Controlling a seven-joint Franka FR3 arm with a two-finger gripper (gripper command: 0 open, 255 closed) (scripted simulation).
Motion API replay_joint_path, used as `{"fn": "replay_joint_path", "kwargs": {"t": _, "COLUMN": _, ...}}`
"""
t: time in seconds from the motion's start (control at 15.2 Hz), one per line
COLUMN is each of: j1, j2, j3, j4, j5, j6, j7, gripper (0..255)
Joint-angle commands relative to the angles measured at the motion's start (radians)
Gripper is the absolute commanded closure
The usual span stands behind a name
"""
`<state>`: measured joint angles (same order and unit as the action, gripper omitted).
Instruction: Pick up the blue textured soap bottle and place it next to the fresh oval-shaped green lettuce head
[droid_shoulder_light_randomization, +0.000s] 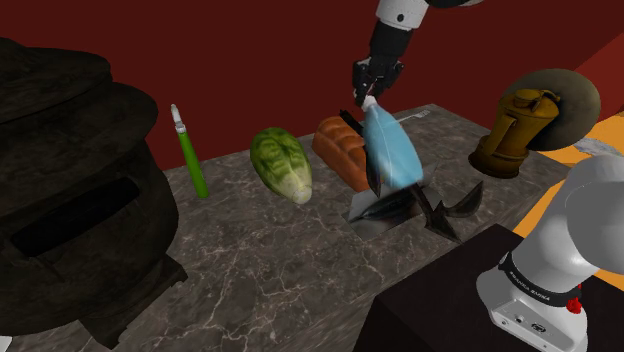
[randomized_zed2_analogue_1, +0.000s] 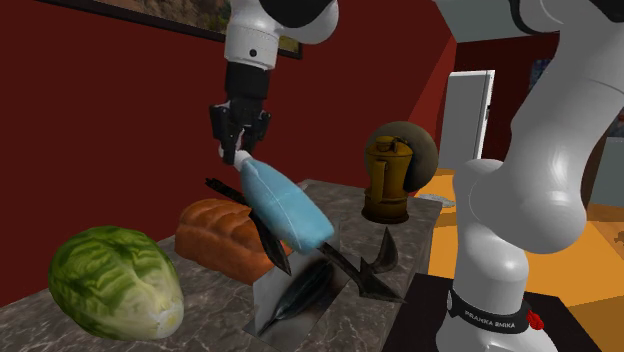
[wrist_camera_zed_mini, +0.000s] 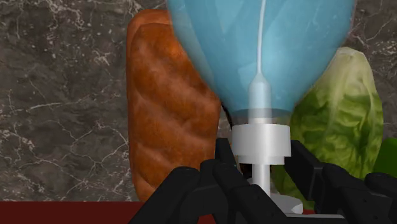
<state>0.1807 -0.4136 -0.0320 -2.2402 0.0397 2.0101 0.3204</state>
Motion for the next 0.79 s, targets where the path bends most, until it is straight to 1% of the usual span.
{"fn": "replay_joint_path", "kwargs": {"t": 0.0, "j1": 0.017, "j2": 0.004, "j3": 0.037, "j4": 0.001, "j5": 0.006, "j6": 0.006, "j7": 0.051, "gripper": 255}}
{"fn": "replay_joint_path", "kwargs": {"t": 0.33, "j1": 0.059, "j2": 0.028, "j3": 0.129, "j4": 0.023, "j5": 0.017, "j6": 0.013, "j7": 0.177, "gripper": 255}}
{"fn": "replay_joint_path", "kwargs": {"t": 0.73, "j1": 0.104, "j2": 0.093, "j3": 0.238, "j4": 0.088, "j5": 0.017, "j6": 0.017, "j7": 0.331, "gripper": 255}}
